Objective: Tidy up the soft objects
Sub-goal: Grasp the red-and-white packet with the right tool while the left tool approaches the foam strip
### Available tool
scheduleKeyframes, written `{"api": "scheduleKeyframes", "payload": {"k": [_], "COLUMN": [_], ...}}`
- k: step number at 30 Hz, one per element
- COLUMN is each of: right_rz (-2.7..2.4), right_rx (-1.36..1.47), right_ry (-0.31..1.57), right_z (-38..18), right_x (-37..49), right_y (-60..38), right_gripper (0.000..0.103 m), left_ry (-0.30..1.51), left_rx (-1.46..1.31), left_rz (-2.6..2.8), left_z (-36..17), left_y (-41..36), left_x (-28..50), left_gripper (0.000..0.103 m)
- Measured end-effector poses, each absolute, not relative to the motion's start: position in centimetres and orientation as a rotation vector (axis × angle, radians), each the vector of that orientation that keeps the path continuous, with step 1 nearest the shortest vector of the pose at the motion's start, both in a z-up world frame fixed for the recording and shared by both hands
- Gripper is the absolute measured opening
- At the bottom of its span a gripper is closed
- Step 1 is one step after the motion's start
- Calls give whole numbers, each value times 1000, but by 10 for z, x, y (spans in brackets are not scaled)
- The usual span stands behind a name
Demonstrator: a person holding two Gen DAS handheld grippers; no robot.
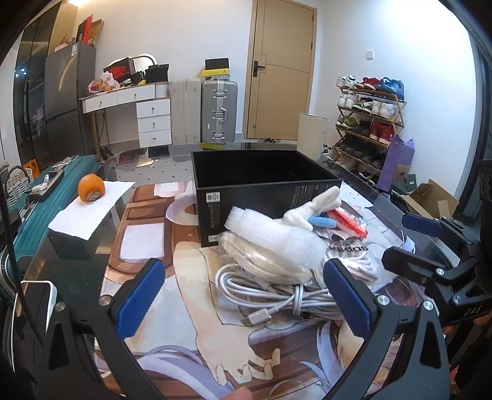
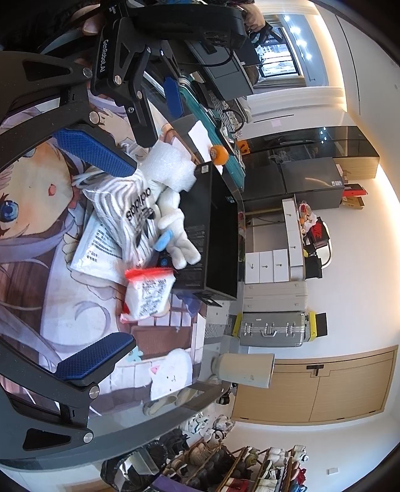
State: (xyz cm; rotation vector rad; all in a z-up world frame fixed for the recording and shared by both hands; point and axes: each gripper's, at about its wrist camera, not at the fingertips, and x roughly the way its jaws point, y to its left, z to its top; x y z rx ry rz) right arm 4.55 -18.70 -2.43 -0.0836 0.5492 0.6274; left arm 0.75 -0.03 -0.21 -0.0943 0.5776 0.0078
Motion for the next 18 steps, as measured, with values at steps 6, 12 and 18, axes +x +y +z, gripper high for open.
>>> {"api": "scheduleKeyframes", "payload": {"k": [6,12,18], "right_rz": [579,529,511], "right_rx": [-60,-72,-88], "right_ry": [595,684,723], "right_z": [-15,-17,-21], "right_x": [63,90,106], "right_y": [-195,-197,-194], "right_gripper": [103,103,103], "left_ry": [572,623,662], "left_rx": [-84,-59,-63], "left_rz": [17,4,-32], "left_z": [11,14,10], "left_y": [2,0,-3], "left_x": [11,25,32], "left_gripper": [103,103,103]}}
